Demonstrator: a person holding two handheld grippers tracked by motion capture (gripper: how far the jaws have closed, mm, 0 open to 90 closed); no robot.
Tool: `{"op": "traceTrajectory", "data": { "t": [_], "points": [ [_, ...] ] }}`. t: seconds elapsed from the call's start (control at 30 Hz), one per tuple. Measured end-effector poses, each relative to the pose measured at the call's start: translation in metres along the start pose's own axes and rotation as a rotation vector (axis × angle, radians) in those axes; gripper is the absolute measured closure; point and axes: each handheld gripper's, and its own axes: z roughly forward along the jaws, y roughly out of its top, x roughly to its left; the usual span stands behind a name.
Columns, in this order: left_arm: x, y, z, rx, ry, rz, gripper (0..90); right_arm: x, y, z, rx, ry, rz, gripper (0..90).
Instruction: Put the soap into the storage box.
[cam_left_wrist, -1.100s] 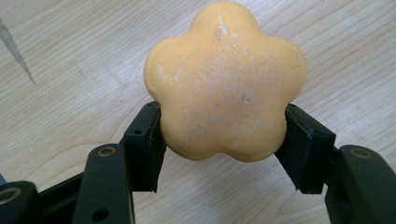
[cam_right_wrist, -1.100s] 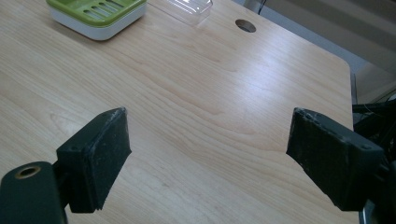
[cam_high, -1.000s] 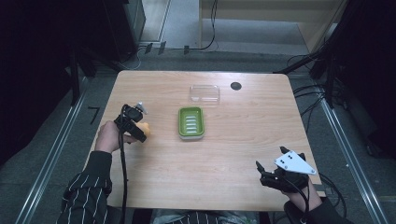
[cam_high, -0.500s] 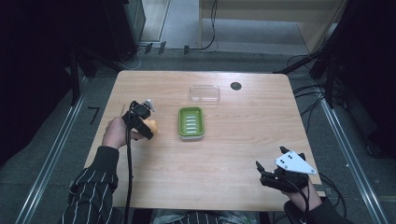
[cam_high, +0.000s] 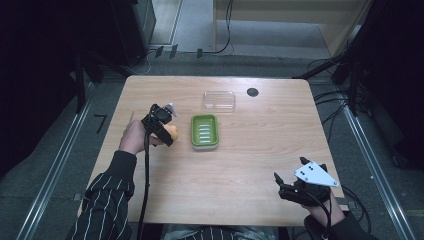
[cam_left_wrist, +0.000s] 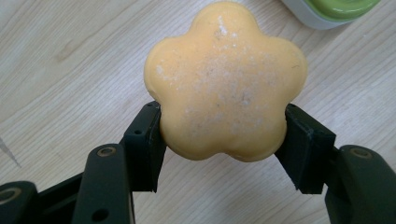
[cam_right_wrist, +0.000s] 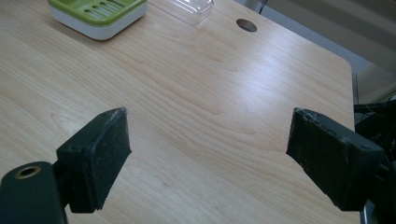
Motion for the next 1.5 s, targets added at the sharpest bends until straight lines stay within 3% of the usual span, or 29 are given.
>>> {"op": "traceTrajectory", "data": {
  "t": [1.5],
  "points": [
    [-0.023,0.043,-0.013,-0.044,0.004,0.121,39.3,0.000,0.000,0.000,0.000,-0.004,-0.006,13.7]
  ]
}}
